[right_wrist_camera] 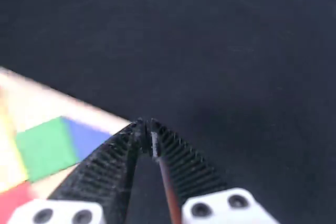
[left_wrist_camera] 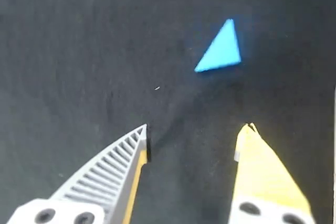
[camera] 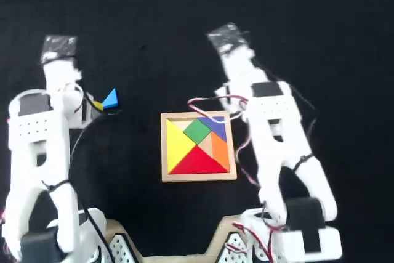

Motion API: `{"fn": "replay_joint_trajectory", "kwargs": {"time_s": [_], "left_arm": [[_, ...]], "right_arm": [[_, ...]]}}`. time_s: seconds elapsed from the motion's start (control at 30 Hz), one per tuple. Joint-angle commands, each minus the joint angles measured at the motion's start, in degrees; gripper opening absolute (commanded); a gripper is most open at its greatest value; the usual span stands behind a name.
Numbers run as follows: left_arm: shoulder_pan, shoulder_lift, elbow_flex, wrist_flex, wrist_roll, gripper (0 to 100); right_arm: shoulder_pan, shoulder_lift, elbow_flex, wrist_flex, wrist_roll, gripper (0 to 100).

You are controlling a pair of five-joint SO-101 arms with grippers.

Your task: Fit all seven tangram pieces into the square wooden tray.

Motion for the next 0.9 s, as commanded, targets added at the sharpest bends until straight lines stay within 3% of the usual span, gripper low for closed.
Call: {"fn": "replay_joint_trajectory", "kwargs": {"time_s": [0.0,0.1,0.27,0.47,0.87], "left_arm": [[4.9,5.7,-13.9,7.4,-11.3,27],[7.4,13.5,-20.0,10.7,-15.6,27],[8.0,31.2,-34.4,17.1,-9.1,27],[7.3,48.9,-52.4,19.3,-25.6,27],[6.5,67.3,-69.7,23.1,-26.5,27]], "right_arm": [[5.2,4.4,-1.9,-5.6,-4.9,1.1],[7.6,10.2,-7.0,-3.7,-8.1,1.1],[9.8,18.4,-12.6,-2.4,-11.1,1.1],[7.8,23.3,-14.2,-3.6,-10.7,1.1],[7.9,23.7,-14.4,-5.0,-10.6,1.1]]}}
